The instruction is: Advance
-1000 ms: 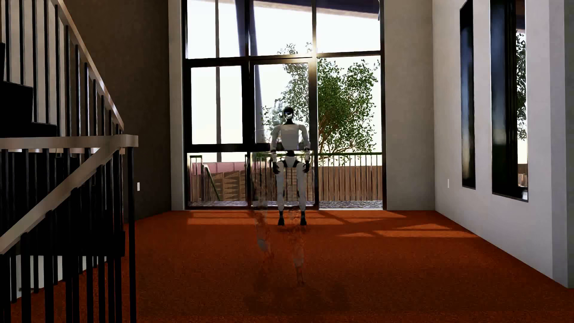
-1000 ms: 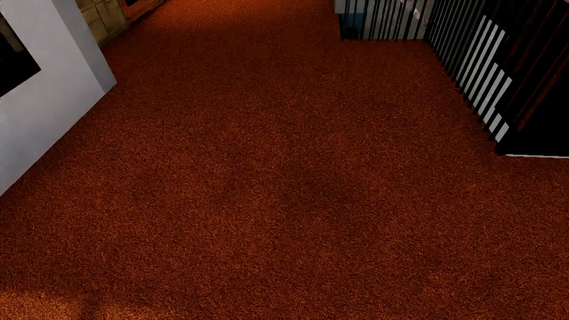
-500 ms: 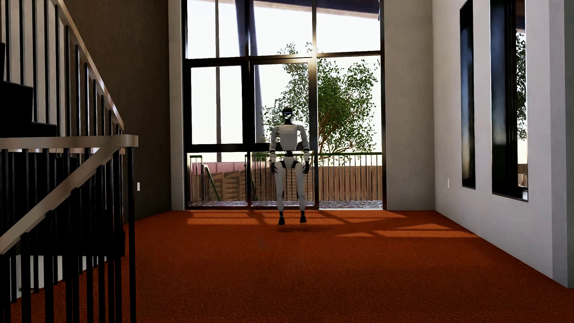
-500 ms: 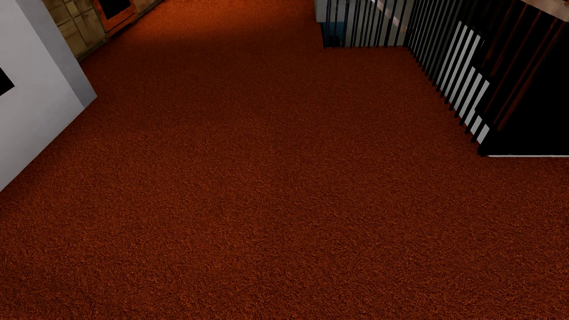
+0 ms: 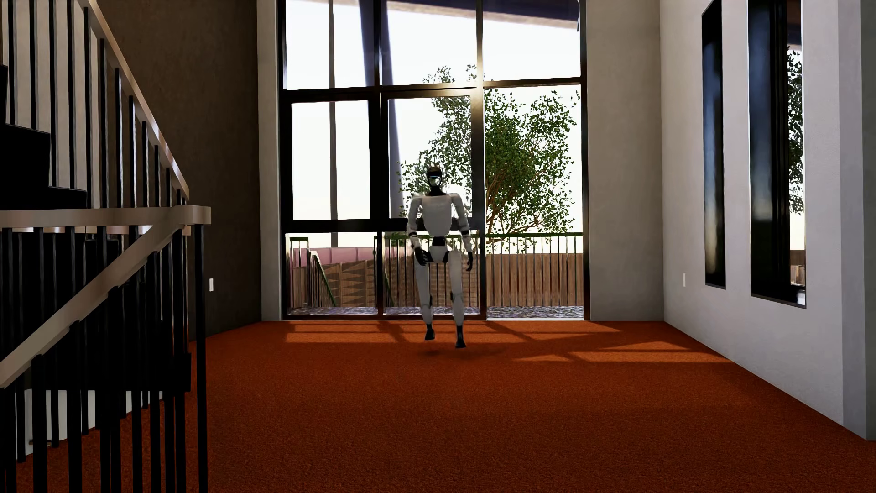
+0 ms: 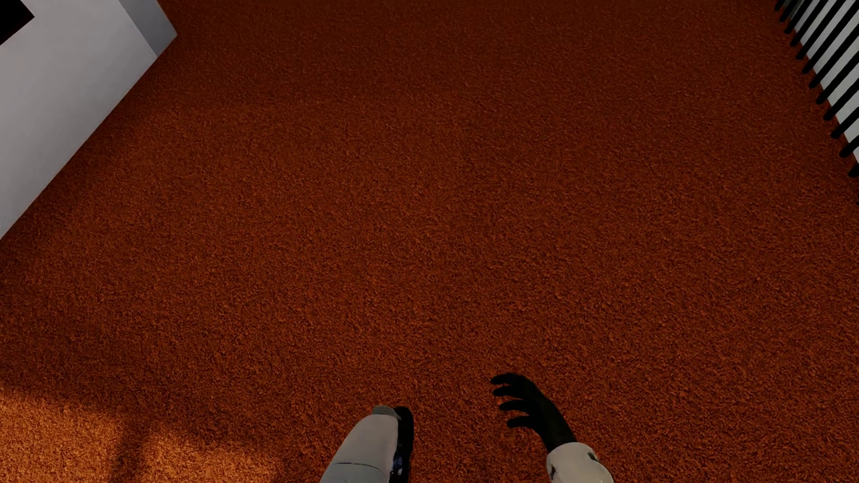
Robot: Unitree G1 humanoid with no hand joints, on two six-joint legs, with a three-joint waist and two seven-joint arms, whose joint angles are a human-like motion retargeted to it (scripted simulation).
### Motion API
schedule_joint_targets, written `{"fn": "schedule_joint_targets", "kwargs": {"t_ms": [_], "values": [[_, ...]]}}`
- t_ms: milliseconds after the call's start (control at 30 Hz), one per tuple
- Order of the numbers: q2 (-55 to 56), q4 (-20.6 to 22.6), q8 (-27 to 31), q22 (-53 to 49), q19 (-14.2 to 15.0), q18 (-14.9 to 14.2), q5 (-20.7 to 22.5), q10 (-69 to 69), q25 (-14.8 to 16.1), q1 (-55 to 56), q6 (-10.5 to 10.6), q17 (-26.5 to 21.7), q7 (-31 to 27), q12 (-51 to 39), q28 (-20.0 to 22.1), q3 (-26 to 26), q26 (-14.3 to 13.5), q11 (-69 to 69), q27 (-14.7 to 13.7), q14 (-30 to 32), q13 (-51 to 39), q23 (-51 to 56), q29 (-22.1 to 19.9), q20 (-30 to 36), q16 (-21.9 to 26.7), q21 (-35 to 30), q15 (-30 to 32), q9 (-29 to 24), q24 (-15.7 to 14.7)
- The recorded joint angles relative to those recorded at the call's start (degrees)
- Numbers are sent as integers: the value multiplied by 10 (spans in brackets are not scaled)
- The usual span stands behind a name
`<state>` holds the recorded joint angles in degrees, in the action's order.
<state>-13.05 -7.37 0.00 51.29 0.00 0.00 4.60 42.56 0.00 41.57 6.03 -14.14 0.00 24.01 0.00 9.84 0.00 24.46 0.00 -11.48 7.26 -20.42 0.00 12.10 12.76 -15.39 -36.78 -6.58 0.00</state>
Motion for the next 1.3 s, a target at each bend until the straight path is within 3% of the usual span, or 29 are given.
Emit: {"fn": "schedule_joint_targets", "kwargs": {"t_ms": [67,133,167,200,267,300,367,433,567,600,667,700,733,767,833,867,900,933,1000,1133,1233,1300], "values": [[-49,-17,0,38,0,0,-8,-61,0,-3,-1,9,0,1,0,9,0,9,0,16,-26,49,0,-25,0,7,-32,-3,0],[-76,-22,0,62,0,0,-27,-34,0,-6,-15,17,0,1,0,23,0,6,0,68,-36,76,0,-45,5,4,-2,8,0],[-79,-11,0,71,0,0,-39,-7,0,-1,-28,18,0,-4,0,22,0,4,0,105,-35,79,0,-37,11,-2,57,11,0],[-71,6,0,80,0,0,-44,23,0,-4,-37,15,0,-15,0,18,0,30,0,112,-30,72,0,-29,14,-11,161,8,0],[15,39,0,68,0,0,-40,42,0,-56,-41,-5,0,-44,0,-5,0,217,0,75,-24,28,0,-5,19,-52,437,-2,0],[86,49,0,49,0,0,-39,42,0,-92,-46,-16,0,-57,0,-15,0,351,0,50,-26,-4,0,6,24,-83,491,-4,0],[216,59,0,-18,0,0,-37,26,0,-184,-52,-28,0,-75,0,-33,0,560,0,13,-15,-64,0,10,33,-129,409,-10,0],[333,65,0,-108,0,0,-32,-18,0,-279,-44,-35,0,-83,0,-65,0,586,0,-15,21,-116,0,1,33,-135,388,-4,0],[420,72,0,-260,0,0,-25,-97,0,-472,-24,-41,0,-105,0,-128,0,229,0,-83,124,-206,0,-27,23,-71,491,1,0],[415,76,0,-289,0,0,-28,-112,0,-521,-29,-37,0,-111,0,-140,0,128,0,-101,147,-226,0,-33,23,-48,460,1,0],[397,80,0,-332,0,0,-36,-129,0,-610,-40,-26,0,-116,0,-160,0,20,0,-128,185,-259,0,-48,25,-9,268,6,0],[400,75,0,-343,0,0,-38,-125,0,-638,-41,-21,0,-116,0,-173,0,27,0,-127,200,-271,0,-54,23,7,211,13,0],[409,64,0,-344,0,0,-39,-113,0,-659,-38,-17,0,-112,0,-191,0,33,0,-107,214,-282,0,-55,21,20,206,21,0],[420,46,0,-335,0,0,-39,-88,0,-669,-32,-12,0,-103,0,-208,0,44,0,-58,227,-292,0,-52,18,32,240,32,0],[457,5,0,-293,0,0,-27,59,0,-627,-16,-4,0,-83,0,-206,0,87,0,133,236,-320,0,-26,14,32,500,45,0],[449,-7,0,-254,0,0,-18,175,0,-578,-5,-6,0,-79,0,-192,0,137,0,209,223,-337,0,-5,13,8,548,34,0],[422,-19,0,-214,0,0,-5,284,0,-514,9,-15,0,-80,0,-177,0,165,0,219,203,-337,0,21,12,-28,530,24,0],[389,-19,0,-179,0,0,5,373,0,-449,17,-25,0,-78,0,-152,0,178,0,167,185,-319,0,40,11,-61,503,19,0],[302,-11,0,-127,0,0,13,408,0,-333,20,-31,0,-46,0,-114,0,172,0,86,154,-261,0,52,11,-65,451,14,0],[128,-16,0,-2,0,0,20,113,0,-204,15,-24,0,15,0,-65,0,115,0,92,80,-134,0,3,3,-2,357,12,0],[34,-16,0,62,0,0,22,-121,0,-177,19,-25,0,28,0,-49,0,98,0,34,29,-35,0,-43,9,18,292,19,0],[-26,-26,0,81,0,0,6,-287,0,-177,19,-23,0,28,0,-18,0,96,0,41,11,4,0,-70,12,20,251,27,0]]}}
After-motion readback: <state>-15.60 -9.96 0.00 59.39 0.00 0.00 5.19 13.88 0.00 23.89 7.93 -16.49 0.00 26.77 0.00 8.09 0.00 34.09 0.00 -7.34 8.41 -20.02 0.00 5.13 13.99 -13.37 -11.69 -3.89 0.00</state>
